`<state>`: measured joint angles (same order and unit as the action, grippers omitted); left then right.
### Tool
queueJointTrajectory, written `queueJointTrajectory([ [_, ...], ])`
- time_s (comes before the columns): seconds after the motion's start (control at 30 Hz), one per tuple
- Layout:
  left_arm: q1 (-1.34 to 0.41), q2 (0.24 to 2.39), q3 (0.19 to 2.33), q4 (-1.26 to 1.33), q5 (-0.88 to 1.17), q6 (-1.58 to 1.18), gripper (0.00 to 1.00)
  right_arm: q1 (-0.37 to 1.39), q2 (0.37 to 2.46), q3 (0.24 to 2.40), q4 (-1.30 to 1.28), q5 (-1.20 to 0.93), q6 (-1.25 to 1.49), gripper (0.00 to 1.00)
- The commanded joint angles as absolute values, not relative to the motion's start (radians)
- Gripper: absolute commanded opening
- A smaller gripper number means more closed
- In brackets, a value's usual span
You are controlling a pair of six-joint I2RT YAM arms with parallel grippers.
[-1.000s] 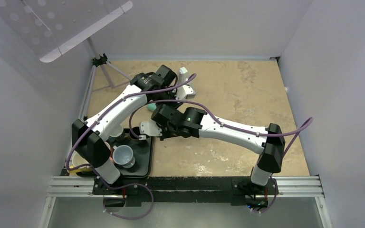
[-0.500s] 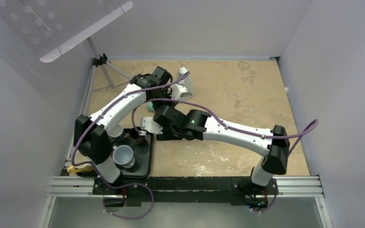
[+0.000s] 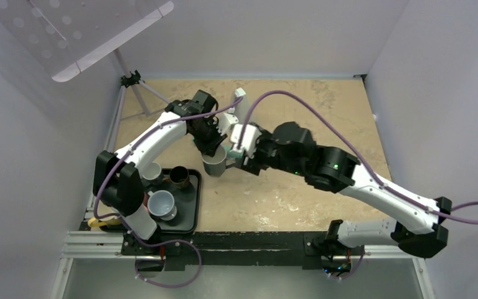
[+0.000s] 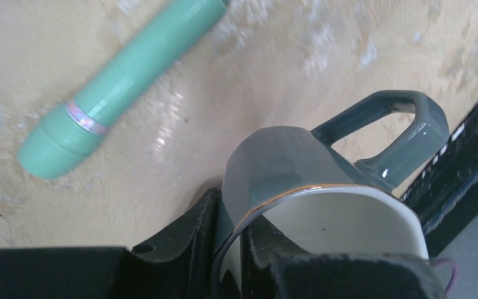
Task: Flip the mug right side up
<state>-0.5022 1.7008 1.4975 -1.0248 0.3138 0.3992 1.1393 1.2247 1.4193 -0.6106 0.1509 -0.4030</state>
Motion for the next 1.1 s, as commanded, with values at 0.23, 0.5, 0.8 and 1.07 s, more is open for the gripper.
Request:
queueJointTrajectory([
  [0.23,-0.504,1.321,1.126,-1.163,0.397,0.817,0.00,0.941,1.077,1.257,-0.430,0.014,-0.311,0.64],
  [0.5,-0.508,1.267,0.960,-0.991,0.307,0.876,0.00,0.936,1.088,1.227,-0.365,0.002,-0.312,0.64],
  [0.8,-0.505,1.267,0.842,-0.919,0.296,1.029,0.00,0.935,1.081,1.220,-0.375,0.007,-0.307,0.64],
  [1.07,-0.500,1.255,0.849,-0.985,0.356,1.056,0.04,0.934,1.084,1.217,-0.370,0.005,-0.303,0.64],
])
